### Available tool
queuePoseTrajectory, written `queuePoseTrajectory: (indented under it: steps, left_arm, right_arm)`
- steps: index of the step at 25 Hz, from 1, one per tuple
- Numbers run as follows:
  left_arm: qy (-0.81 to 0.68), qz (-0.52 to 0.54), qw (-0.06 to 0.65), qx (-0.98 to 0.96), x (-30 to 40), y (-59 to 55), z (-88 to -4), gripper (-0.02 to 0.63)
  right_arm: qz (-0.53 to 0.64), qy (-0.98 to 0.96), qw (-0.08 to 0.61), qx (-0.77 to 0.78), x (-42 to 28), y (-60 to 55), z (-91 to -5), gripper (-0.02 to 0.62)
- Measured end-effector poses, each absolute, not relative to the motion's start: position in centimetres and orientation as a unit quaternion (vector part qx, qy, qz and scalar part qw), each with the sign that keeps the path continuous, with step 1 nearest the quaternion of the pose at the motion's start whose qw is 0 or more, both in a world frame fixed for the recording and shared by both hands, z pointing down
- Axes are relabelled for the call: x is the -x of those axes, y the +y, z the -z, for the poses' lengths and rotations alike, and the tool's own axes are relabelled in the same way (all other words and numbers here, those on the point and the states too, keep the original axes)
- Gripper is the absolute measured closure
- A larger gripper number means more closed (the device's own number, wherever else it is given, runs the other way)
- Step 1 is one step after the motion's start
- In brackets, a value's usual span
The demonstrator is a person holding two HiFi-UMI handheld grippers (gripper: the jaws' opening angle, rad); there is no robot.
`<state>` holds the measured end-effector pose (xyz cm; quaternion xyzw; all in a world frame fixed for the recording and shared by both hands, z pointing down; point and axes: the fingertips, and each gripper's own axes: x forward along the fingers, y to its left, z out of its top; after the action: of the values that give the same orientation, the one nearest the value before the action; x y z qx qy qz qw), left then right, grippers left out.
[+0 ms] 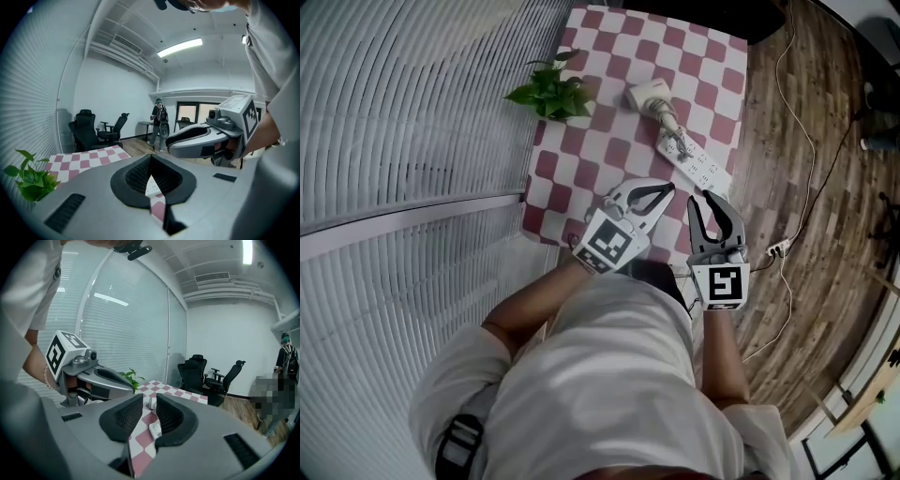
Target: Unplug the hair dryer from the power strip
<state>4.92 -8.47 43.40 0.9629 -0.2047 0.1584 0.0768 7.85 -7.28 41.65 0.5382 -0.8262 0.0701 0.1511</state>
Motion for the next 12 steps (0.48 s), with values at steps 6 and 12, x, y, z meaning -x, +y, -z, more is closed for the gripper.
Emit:
queuePoseTrajectory:
  steps: [6,12]
  left_arm:
    - [-0.209,-0.190,0.080,-0.956,-4.9,-10.0,-47.2,0.575]
    - [-0.213,-0.220,0.086,-0.948,-4.9,-11.2,-50.8,0.575]
  right_arm:
    - [-0.076,-0.824,0.190,-0.529,-8.6,-8.7,-45.1,0.495]
    - [-0.094,-0.825,0.215,-0.514,-8.8,-10.2,-49.0,0.458]
